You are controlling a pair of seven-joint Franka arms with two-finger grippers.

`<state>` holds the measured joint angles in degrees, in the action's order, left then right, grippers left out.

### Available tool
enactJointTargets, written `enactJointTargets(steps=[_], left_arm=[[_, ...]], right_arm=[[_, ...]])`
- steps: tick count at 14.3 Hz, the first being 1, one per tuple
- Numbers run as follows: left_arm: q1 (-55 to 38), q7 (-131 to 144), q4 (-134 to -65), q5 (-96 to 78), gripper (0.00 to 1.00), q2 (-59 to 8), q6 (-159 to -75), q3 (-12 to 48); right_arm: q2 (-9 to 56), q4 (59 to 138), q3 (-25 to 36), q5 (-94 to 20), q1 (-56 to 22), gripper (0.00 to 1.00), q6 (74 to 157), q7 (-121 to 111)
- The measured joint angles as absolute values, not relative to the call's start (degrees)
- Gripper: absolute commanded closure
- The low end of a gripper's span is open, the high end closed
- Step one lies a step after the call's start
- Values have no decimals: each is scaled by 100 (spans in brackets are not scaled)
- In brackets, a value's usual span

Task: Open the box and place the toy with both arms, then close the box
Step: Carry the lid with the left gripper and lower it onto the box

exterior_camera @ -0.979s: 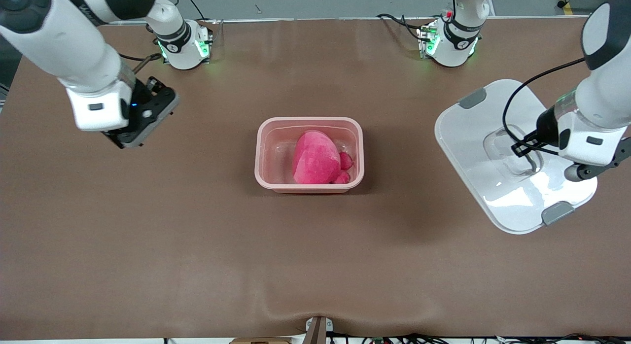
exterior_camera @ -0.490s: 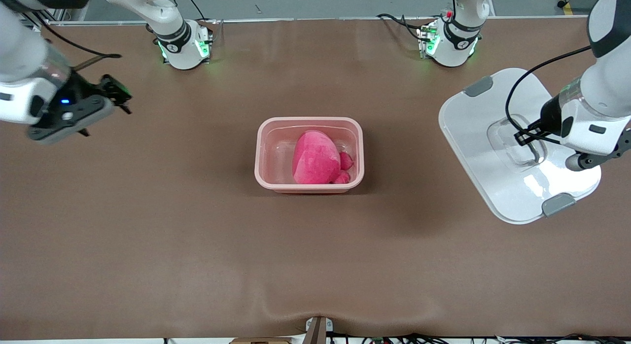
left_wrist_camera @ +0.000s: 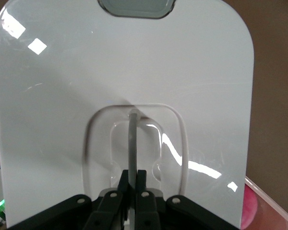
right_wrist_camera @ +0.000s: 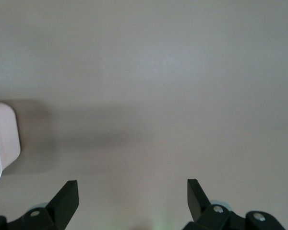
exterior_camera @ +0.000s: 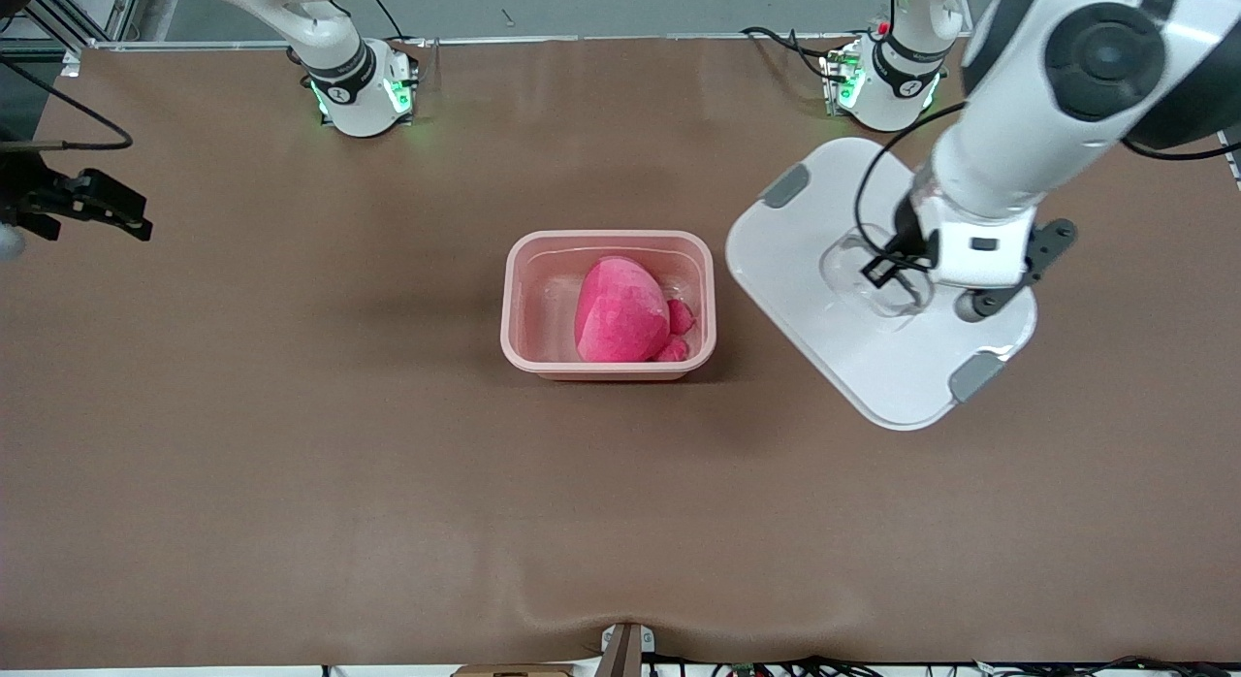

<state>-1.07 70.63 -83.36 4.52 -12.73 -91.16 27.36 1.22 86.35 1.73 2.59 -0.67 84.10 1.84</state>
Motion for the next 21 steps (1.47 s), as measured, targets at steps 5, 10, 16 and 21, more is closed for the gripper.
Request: enactJointTargets(steps=[5,10,16,21], left_arm=[[-766,9257,-8358,451,100,-1559,-9632,2739],[-1319,11017,-8390,497,100,-1941,-10189,2738],[-1941,13083,-8417,1089,100,-2407,-10755,2735],[-2349,14315,-8469,1558,100,-2671,-11175,2735]], right_arm=[[124,8827,245,78,8,0,8605,414],[123,8825,528,-231,36,0,8696,410],[122,8746,469,-230,13,0,8706,379],[122,8709,431,60,-114,0,8712,4]])
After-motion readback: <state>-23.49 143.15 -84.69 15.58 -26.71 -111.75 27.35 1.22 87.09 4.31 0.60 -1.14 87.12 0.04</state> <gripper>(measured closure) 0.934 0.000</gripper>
